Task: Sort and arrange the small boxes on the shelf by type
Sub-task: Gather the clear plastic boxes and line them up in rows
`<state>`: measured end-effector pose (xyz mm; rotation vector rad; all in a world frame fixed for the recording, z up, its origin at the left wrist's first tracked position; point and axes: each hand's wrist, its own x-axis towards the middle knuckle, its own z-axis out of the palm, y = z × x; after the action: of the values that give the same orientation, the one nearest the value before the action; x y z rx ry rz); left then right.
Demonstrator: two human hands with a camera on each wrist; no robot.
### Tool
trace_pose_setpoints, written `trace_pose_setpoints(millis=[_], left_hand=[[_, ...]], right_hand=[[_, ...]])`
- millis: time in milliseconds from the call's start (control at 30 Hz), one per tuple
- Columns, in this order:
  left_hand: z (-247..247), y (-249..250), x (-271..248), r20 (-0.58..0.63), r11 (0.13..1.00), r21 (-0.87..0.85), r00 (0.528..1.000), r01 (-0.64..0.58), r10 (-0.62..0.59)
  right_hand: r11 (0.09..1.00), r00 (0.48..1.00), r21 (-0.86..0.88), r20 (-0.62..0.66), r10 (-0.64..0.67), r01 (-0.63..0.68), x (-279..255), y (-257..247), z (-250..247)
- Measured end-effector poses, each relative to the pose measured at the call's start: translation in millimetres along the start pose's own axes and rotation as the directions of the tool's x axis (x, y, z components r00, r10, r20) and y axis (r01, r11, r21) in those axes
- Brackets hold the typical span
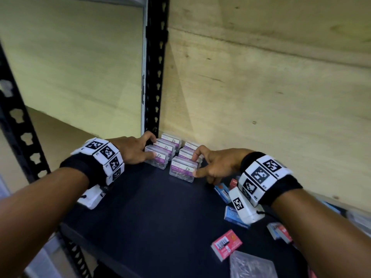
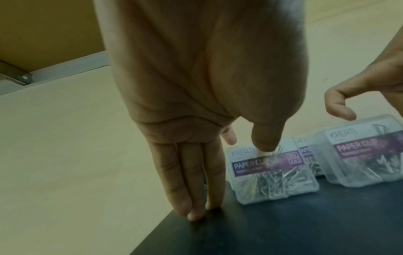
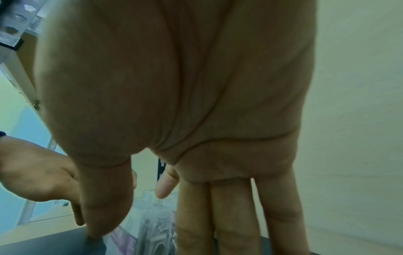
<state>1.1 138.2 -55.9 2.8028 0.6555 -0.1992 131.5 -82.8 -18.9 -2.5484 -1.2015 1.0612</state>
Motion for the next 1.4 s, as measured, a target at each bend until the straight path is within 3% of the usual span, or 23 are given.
trace_pose_setpoints(millis=[233,367,533,700,867,1167,1400], left_hand=[[-2,8,-25,0.023,0.999,-0.041,0.999,-0.024,0.025],[-13,29,-46,0.023,0.999,0.047,0.999,-0.027,0.026],[-23,84,-80,0.058,0.976,0.116,0.982,-0.184,0.178],[-5,151,-109,0.229,0.921,0.03,0.9,-0.387,0.371],[19,199,-126,0.319,0.857,0.008,0.813,-0.516,0.487],[42,240,-134,0.406,0.807,0.121,0.771,-0.578,0.491],[46,257,-135,0.388,0.78,0.103,0.747,-0.617,0.54]], right_hand=[[0.996,0.995,-0.016,-0.047,-0.088,0.088,-14,12,5],[0.988,0.987,-0.094,-0.096,-0.129,0.12,-23,20,5],[0.98,0.962,-0.153,-0.225,-0.157,0.125,-48,43,-1],[0.986,0.971,-0.169,-0.237,-0.041,0.0,-85,80,-7],[0.978,0.964,-0.153,-0.246,0.1,-0.14,-137,118,-7],[0.913,0.899,-0.118,-0.262,0.35,-0.39,-217,181,3],[0.895,0.885,-0.044,-0.18,0.429,-0.443,-243,200,28]])
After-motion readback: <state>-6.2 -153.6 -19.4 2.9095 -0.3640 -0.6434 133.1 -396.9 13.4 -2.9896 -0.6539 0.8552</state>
